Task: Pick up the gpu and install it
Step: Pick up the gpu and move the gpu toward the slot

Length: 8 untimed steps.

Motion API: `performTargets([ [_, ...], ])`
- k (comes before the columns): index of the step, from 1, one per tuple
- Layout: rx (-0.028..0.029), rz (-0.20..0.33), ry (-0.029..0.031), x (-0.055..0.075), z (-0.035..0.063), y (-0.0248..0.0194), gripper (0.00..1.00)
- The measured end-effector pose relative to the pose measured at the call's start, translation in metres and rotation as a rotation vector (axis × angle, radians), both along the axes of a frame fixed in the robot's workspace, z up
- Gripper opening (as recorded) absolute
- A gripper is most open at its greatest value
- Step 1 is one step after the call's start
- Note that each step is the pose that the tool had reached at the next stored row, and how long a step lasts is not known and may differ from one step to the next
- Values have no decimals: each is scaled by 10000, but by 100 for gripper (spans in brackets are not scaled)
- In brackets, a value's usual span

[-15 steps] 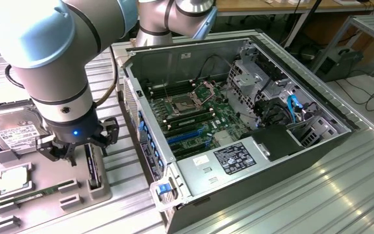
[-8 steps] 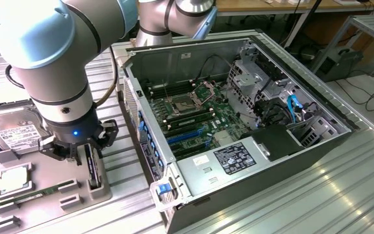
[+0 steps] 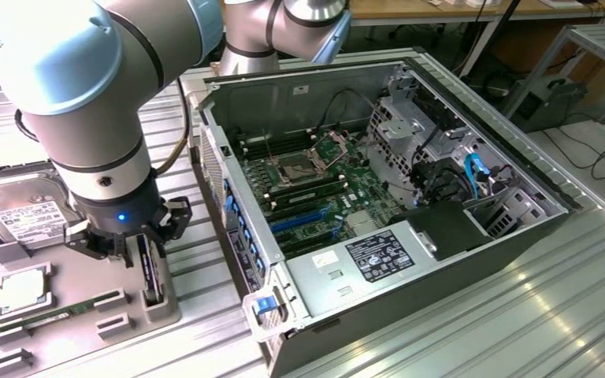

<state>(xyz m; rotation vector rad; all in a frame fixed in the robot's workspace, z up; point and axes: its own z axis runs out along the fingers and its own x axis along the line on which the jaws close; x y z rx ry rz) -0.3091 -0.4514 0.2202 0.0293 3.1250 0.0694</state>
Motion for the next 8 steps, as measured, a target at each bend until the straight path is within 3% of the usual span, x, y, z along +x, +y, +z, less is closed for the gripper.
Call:
performTargets([
  [7, 2, -2, -3, 1, -2, -1, 45],
  [8, 2, -1, 1, 1, -1, -1, 38],
])
